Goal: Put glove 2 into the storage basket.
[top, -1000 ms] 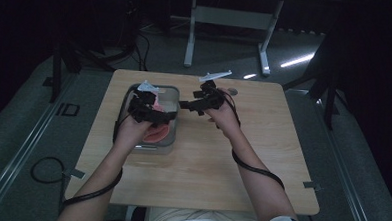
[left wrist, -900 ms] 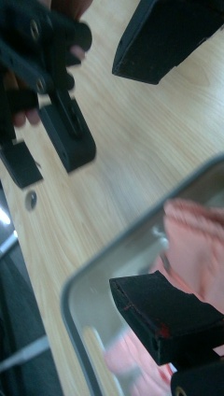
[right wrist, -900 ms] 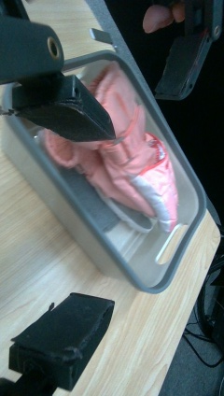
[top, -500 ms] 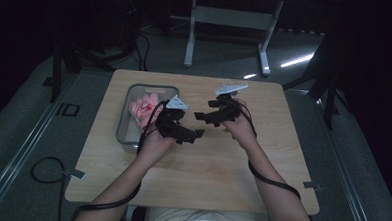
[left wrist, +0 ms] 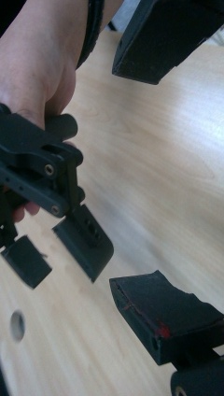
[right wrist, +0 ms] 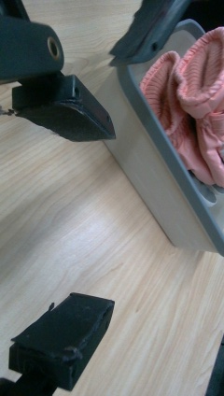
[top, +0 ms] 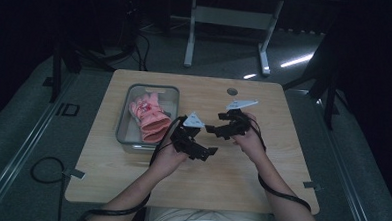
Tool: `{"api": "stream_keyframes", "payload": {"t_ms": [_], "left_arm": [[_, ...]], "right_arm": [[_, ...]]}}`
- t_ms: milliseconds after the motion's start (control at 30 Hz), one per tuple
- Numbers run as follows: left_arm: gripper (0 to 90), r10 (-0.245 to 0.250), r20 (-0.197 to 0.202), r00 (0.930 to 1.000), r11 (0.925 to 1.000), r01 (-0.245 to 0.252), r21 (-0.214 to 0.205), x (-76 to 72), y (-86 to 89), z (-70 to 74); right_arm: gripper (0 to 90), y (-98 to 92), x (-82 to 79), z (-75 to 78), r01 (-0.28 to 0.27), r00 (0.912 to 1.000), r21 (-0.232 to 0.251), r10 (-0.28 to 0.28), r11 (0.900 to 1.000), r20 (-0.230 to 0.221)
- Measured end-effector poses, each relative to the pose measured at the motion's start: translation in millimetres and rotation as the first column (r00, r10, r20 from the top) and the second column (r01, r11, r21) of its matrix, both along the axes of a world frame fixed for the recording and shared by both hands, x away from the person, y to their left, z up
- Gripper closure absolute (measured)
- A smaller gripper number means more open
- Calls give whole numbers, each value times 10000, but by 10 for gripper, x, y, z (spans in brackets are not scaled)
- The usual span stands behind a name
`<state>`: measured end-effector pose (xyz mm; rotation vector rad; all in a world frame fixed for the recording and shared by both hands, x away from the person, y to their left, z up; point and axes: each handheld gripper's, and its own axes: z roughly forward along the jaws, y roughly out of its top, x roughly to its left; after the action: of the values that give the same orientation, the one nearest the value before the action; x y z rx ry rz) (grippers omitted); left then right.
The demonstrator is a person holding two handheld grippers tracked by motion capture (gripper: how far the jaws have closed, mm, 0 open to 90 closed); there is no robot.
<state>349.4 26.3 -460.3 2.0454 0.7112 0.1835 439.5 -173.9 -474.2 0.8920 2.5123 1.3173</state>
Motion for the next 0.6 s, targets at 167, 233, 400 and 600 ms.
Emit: {"api": "stream_keyframes", "payload": {"t_ms": [167,233,400,600], "left_arm": [[17,-539,-12,9985,9985,539,138,-57,-110,-185],[17,-680,52,9977,9973,678,263,-86,-149,-245],[17,-873,-42,9962,9956,873,347,-110,-180,-376],[17,-953,-88,9954,9948,955,352,-126,-166,-513]], "right_arm": [[153,-59,-99,-120,-11,10000,-46,11,10000,63],[153,-89,-121,-179,6,10000,-151,-5,9999,72],[154,-156,-173,-318,126,9999,-43,-126,9999,-24],[153,-233,-235,-481,303,9995,-217,-304,9993,-24]]}}
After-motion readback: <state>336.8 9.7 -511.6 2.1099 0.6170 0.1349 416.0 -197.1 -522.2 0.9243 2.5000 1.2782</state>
